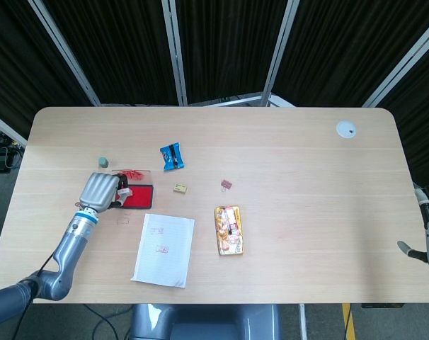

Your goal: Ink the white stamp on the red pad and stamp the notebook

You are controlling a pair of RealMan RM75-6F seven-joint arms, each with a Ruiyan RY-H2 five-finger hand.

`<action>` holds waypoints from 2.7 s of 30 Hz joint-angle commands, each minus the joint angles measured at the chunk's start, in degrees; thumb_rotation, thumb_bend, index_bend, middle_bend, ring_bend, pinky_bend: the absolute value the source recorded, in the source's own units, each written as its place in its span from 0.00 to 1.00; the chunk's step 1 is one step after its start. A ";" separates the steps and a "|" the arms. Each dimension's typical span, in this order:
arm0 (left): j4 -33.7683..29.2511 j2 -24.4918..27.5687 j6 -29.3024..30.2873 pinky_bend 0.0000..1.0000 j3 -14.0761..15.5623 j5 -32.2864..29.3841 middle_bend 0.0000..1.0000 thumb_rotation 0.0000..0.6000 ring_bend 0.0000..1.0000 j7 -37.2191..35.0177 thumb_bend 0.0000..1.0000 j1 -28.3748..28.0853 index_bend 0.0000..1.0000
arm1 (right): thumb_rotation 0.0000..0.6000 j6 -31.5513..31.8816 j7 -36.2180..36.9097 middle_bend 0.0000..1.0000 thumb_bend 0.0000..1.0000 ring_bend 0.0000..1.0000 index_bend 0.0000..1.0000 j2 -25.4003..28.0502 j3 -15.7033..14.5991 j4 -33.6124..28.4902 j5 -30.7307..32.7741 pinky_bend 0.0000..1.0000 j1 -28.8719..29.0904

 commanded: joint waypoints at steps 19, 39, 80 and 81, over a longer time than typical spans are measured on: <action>11.63 -5.70 -3.86 0.87 1.17 0.50 0.55 1.00 0.84 -8.82 0.38 -2.07 0.54 | 1.00 -0.69 -0.92 0.00 0.00 0.00 0.00 -0.86 0.05 1.67 1.15 0.00 0.06; 17.28 -8.49 -5.91 0.87 2.17 0.15 0.55 1.00 0.84 -10.54 0.39 -2.10 0.55 | 1.00 -1.41 -1.21 0.00 0.00 0.00 0.00 -1.23 0.16 2.36 1.95 0.00 0.25; -17.63 7.50 2.78 0.87 9.88 17.26 0.57 1.00 0.83 -7.77 0.39 -0.78 0.57 | 1.00 -1.88 -0.95 0.00 0.00 0.00 0.00 -1.09 0.26 2.38 2.57 0.00 0.23; -17.77 7.19 2.77 0.87 10.12 17.64 0.57 1.00 0.84 -7.55 0.39 -0.85 0.57 | 1.00 -1.91 -0.92 0.00 0.00 0.00 0.00 -1.09 0.26 2.43 2.62 0.00 0.22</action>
